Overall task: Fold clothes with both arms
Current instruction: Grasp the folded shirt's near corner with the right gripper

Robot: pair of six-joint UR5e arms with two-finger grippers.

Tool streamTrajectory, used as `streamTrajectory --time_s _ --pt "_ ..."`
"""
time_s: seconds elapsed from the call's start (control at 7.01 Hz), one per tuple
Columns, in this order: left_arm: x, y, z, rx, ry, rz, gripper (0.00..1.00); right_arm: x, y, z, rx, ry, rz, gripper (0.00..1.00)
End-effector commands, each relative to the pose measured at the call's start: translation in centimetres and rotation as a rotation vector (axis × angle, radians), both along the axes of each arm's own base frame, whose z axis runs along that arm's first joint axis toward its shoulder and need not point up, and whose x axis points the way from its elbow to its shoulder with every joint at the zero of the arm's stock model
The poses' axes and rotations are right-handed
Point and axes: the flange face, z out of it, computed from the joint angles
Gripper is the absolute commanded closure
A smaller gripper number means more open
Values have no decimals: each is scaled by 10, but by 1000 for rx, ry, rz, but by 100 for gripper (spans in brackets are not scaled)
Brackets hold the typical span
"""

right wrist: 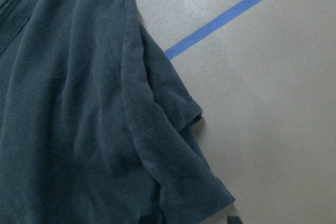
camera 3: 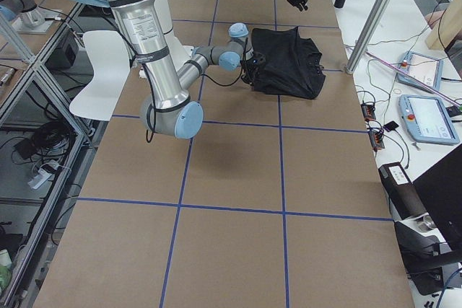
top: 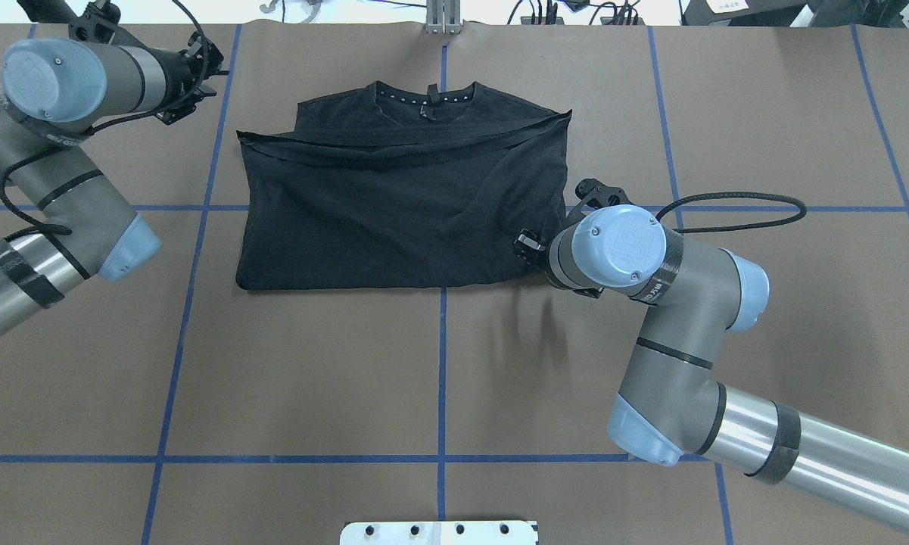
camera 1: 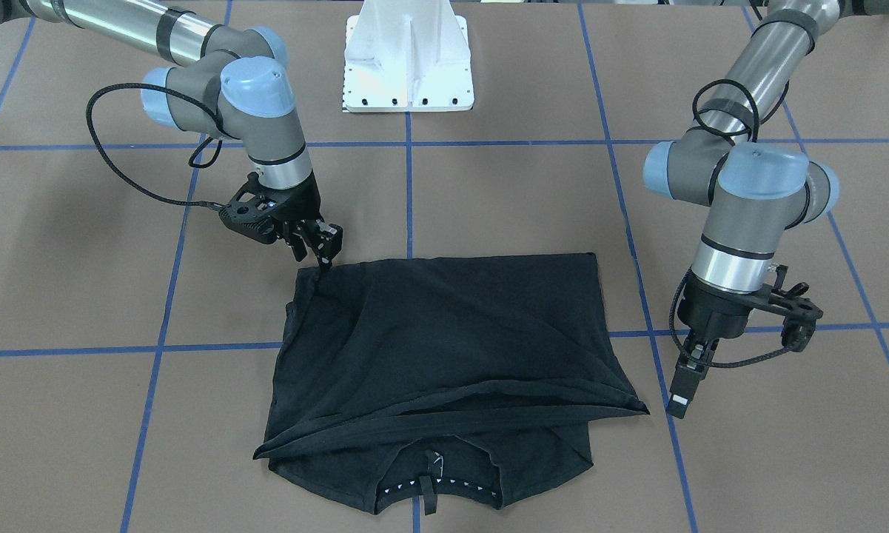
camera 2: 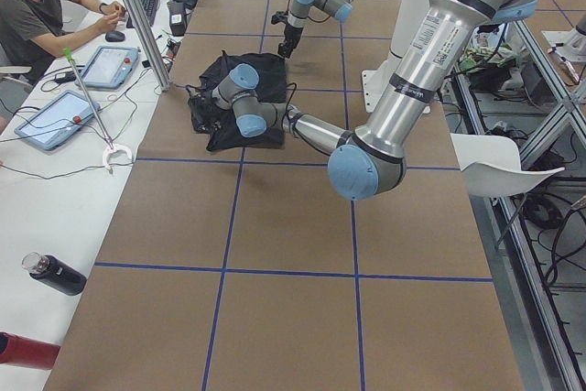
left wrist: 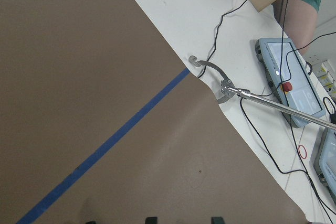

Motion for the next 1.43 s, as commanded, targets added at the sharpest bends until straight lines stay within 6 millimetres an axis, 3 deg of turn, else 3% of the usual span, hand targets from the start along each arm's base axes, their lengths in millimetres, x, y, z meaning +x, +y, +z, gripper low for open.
streamTrajectory --time_s 0.0,0.57,0.86,1.28 --pt "0 1 1 0 0 1 55 -3 -5 4 11 19 19 43" --pt "1 1 4 -2 -7 1 55 -13 -10 5 16 33 10 55" --pt "1 1 4 -3 -6 1 55 -11 -11 11 12 40 13 100" --pt "1 1 4 -4 -5 0 55 5 -9 4 23 17 9 100"
